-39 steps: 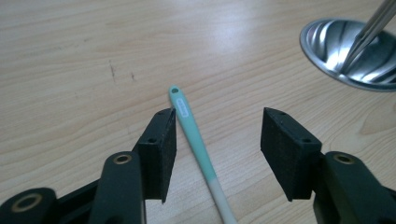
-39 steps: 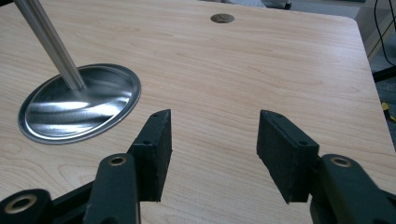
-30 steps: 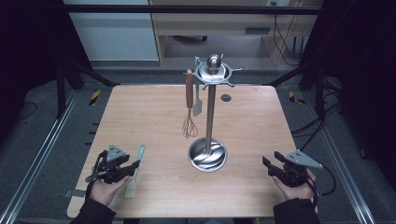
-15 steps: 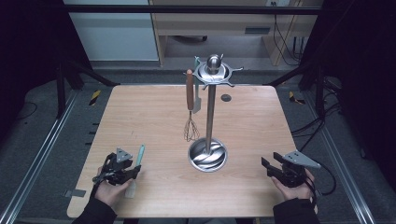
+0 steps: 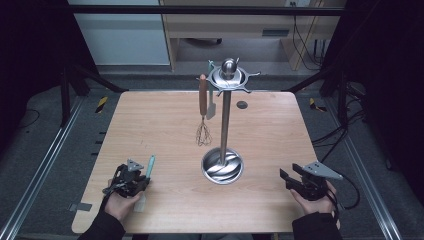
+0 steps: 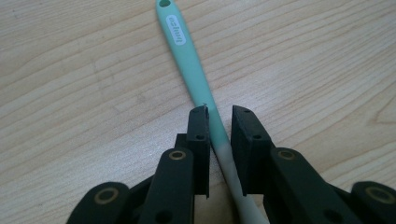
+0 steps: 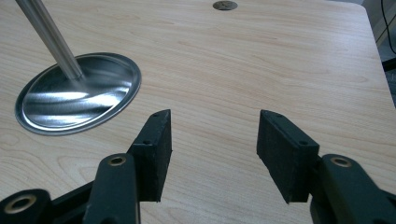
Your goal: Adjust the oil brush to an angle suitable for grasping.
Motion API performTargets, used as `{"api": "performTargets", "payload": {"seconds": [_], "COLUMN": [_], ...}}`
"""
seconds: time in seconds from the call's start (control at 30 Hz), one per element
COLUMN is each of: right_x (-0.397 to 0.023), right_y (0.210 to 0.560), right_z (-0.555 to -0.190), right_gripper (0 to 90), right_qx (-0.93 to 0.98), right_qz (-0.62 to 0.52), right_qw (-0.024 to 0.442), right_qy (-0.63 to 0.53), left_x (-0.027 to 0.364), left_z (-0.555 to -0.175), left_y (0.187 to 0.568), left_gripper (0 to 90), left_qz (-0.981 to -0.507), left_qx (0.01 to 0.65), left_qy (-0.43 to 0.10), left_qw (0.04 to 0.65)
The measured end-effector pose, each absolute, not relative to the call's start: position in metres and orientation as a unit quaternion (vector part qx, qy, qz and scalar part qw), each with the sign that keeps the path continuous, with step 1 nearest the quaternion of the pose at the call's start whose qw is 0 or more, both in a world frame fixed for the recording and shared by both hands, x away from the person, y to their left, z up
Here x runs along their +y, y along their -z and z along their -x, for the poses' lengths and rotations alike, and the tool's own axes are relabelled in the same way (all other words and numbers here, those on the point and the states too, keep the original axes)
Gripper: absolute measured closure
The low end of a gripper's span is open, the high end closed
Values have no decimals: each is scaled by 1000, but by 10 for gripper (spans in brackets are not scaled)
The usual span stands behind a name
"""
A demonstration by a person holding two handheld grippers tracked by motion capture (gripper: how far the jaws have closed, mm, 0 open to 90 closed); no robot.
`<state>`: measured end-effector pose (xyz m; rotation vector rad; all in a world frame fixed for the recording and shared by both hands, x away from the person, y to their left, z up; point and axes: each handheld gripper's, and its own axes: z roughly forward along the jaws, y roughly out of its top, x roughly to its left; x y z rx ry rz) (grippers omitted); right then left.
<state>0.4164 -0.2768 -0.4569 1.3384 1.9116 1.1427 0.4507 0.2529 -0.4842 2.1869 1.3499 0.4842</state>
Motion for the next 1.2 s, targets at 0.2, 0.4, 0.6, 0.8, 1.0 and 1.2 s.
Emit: {"api": "performTargets", "payload": {"seconds": [0.2,0.4,0.6,0.8,1.0,1.2], "right_x": [-277,-277,-278,-277,-278,-278], "right_y": [456,456,456,457,457,456], "right_z": [-416,-415,-415,-416,-417,-416], "right_gripper": [459,459,459,459,459,459], "right_qx": [708,708,709,710,709,709], "right_qz": [-496,-494,-494,-495,-496,-495], "right_qw": [267,267,267,265,265,266], "right_qy": [-425,-427,-427,-425,-426,-426], "left_x": [259,273,276,269,272,274], "left_z": [-452,-449,-448,-458,-464,-462], "left_y": [483,481,481,478,481,479], "left_gripper": [796,817,801,762,786,784], "left_qz": [-802,-813,-815,-821,-822,-823], "left_qx": [509,497,487,472,474,476], "left_qy": [-167,-158,-167,-175,-168,-160], "left_qw": [264,258,265,270,266,265]}}
